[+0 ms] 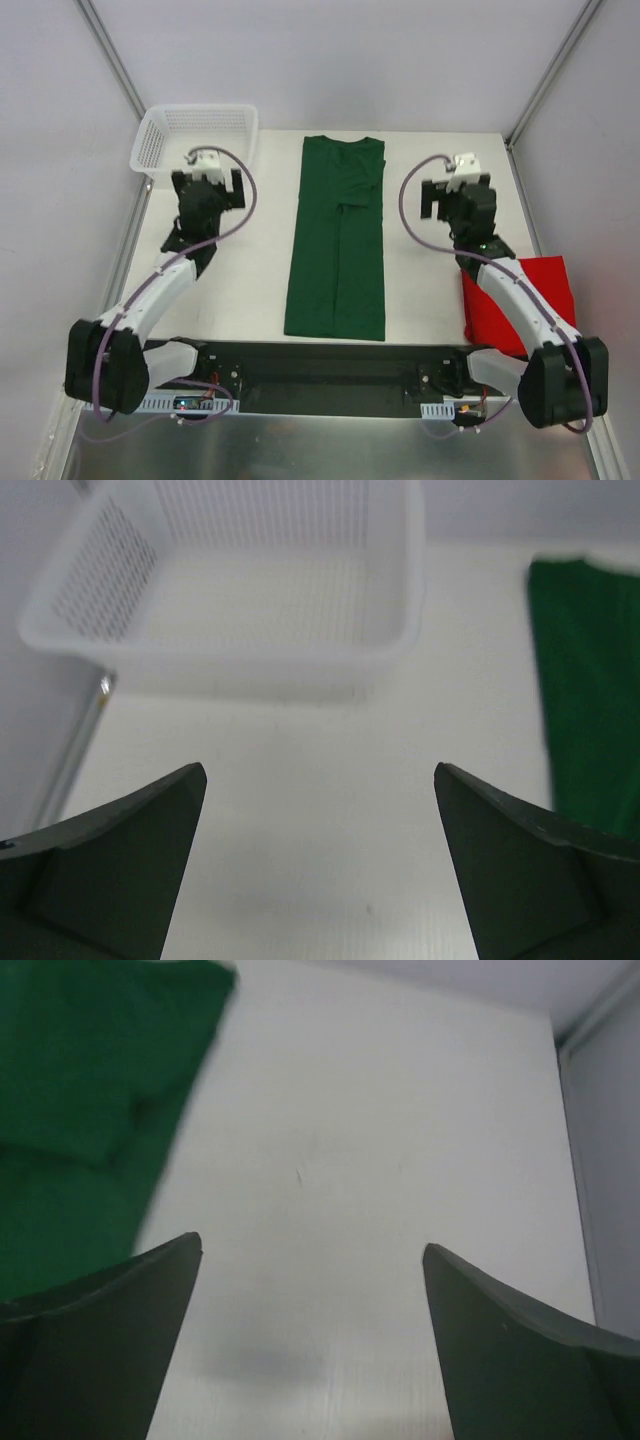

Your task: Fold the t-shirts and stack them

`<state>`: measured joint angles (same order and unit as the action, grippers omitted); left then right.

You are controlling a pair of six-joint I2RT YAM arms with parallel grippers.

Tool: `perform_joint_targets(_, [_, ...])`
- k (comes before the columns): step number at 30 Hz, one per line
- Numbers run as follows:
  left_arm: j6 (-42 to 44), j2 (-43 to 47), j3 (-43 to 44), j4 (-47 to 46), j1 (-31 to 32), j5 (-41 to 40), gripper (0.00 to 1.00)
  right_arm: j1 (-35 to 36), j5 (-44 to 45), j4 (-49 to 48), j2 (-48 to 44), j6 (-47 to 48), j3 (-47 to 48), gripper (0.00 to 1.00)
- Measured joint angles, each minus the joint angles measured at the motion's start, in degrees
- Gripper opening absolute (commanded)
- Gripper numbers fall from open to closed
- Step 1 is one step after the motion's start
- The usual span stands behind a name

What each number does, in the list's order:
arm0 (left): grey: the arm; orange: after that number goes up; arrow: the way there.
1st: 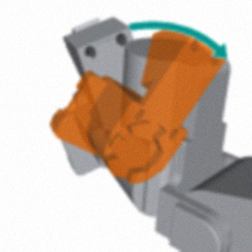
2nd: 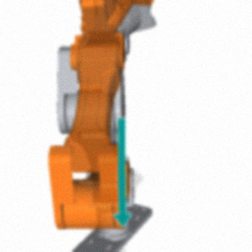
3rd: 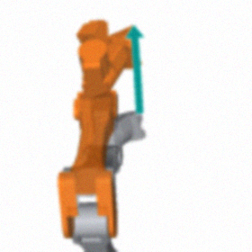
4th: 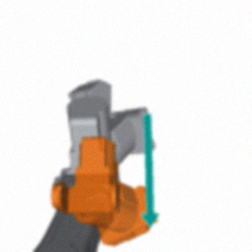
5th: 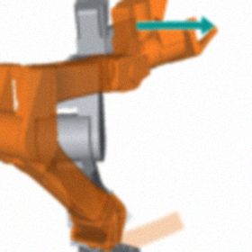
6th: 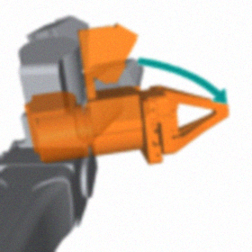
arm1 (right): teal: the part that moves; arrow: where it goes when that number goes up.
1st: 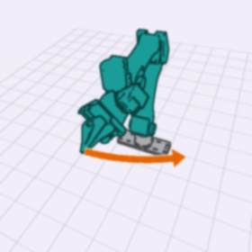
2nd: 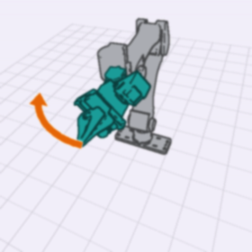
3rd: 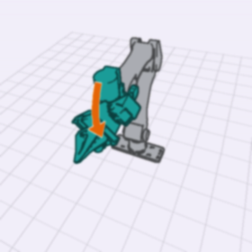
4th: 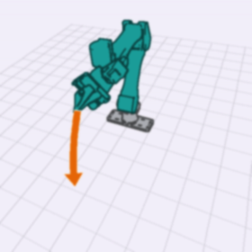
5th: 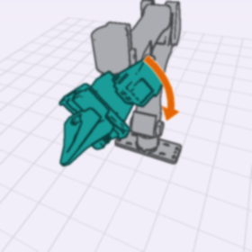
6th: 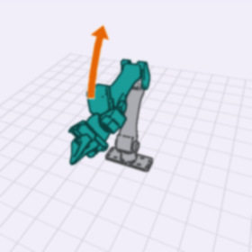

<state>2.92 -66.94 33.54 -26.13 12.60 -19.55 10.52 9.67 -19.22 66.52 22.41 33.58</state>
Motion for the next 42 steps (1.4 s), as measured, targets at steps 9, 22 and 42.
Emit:
perform_joint_targets(9, [-13.1,10.6,27.0,23.9,0.6,8.7,0.99,2.6,-7.5,29.2,-14.4,-6.3,30.0,0.96])
perform_joint_targets(22, [-31.3,29.8,11.5,16.0,-1.9,34.2,0.99,-4.8,-48.5,29.5,-7.5,-31.5,35.1,0.96])
perform_joint_targets(42, [-42.7,10.9,22.3,12.1,-10.8,70.2,0.34,-12.8,-63.8,-32.7,4.6,-83.8,13.8,0.55])
